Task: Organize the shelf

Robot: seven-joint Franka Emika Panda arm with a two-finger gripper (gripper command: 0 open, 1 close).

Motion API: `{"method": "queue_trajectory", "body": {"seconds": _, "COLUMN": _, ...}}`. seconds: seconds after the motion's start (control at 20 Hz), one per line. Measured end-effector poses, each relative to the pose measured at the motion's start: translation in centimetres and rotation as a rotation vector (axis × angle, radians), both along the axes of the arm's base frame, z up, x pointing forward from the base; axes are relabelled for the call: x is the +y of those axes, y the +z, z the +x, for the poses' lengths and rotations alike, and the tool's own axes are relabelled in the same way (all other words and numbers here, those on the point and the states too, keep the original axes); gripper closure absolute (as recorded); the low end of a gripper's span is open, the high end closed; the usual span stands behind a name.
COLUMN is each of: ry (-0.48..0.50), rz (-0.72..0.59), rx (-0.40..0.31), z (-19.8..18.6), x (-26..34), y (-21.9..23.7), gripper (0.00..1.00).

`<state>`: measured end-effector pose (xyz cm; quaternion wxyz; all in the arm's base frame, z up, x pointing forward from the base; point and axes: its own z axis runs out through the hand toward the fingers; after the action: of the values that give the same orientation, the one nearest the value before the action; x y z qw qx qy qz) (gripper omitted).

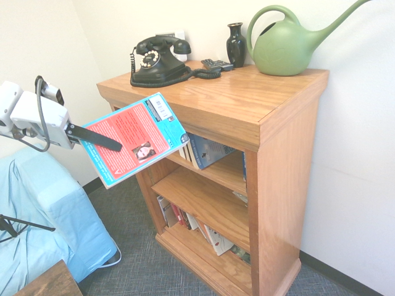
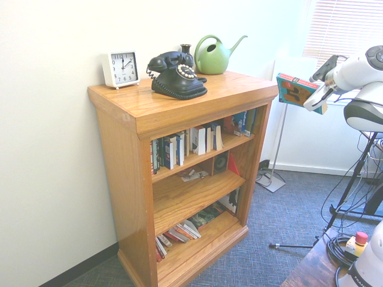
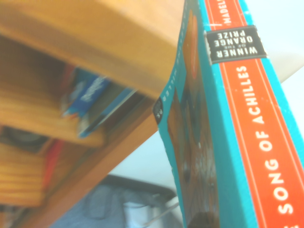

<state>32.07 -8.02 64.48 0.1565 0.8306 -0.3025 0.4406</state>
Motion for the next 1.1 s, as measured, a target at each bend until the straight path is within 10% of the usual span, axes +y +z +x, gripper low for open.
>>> {"method": "queue_trajectory", "body": {"seconds": 1.1, "ry": 0.049, "rz": 0.244, "rx": 0.056, "z": 12.6, "x": 3.2, "y": -20.0, "gripper": 1.0}}
